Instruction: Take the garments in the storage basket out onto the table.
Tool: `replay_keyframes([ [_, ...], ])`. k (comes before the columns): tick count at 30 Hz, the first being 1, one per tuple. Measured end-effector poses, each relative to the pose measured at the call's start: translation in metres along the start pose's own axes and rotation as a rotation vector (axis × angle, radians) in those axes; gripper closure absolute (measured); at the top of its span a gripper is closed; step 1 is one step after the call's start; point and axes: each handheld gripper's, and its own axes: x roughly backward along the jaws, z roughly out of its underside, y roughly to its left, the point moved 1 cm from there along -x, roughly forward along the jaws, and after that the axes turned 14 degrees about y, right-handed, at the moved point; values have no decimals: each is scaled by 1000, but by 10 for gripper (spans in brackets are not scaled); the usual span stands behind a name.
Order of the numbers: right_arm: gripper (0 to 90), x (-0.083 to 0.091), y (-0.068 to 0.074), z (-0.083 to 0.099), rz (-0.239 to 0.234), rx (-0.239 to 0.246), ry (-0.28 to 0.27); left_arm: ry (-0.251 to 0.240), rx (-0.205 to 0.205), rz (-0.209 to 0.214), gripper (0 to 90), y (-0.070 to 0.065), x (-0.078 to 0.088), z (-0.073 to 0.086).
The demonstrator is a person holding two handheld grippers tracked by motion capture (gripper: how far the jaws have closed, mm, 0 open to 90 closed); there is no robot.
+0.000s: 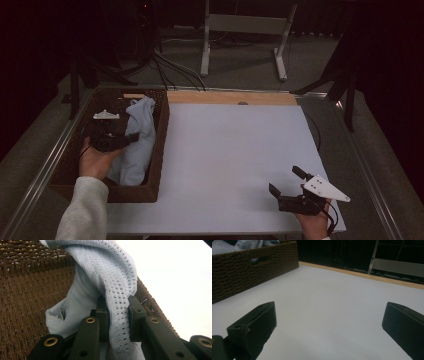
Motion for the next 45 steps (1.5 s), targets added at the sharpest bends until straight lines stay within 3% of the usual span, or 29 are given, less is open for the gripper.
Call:
replay_keyframes([
  [18,0,0,0,0,-2,1,0,-46,-5,9,759,-2,10,-2],
  [45,0,0,0,0,-5,1,1,-75,-21,15,760,-7,20,-7],
])
